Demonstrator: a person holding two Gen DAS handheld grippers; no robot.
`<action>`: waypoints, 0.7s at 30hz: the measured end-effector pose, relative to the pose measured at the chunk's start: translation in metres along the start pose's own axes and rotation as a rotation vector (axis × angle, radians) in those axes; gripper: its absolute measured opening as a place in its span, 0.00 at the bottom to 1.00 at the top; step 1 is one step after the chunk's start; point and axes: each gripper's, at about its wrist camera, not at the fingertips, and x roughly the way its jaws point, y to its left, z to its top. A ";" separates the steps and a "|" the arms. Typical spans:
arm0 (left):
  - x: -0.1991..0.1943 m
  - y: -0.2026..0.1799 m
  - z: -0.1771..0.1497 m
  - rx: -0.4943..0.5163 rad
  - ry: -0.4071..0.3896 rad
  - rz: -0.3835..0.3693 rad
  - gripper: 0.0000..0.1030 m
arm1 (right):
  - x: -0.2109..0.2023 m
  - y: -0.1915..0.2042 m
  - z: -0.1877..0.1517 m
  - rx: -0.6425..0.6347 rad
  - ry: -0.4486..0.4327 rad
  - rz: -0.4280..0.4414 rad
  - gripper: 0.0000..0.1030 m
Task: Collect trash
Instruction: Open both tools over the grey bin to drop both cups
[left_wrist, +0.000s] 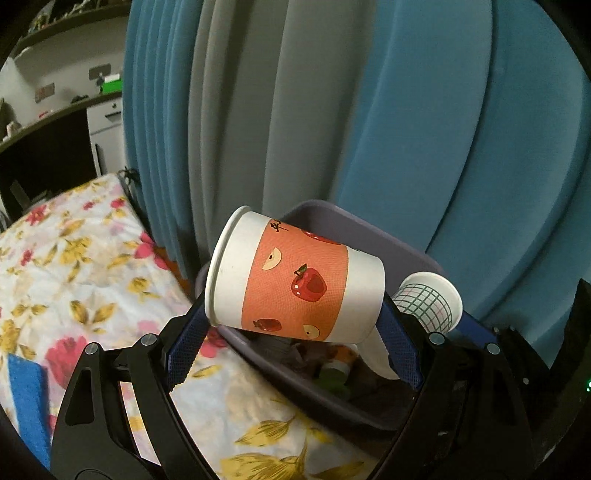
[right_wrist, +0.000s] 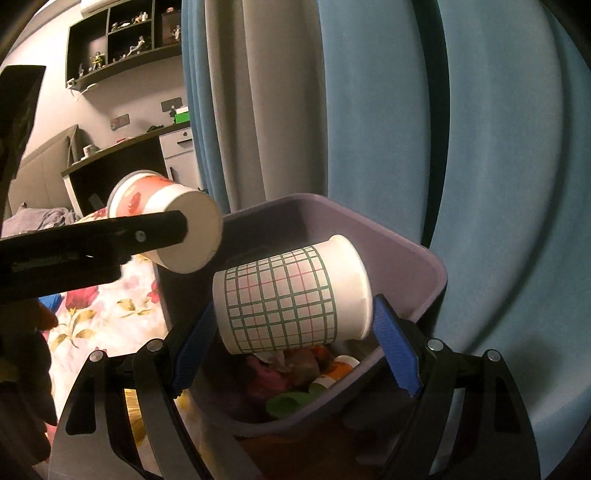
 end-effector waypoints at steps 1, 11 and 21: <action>0.003 0.000 0.000 -0.004 0.004 -0.004 0.83 | 0.001 -0.001 -0.001 0.000 0.001 -0.004 0.78; 0.022 0.000 -0.002 -0.060 0.043 -0.040 0.83 | 0.006 -0.003 -0.004 -0.001 0.022 -0.011 0.78; 0.021 0.002 -0.001 -0.081 0.030 -0.051 0.90 | 0.003 -0.006 -0.007 0.015 0.039 -0.004 0.83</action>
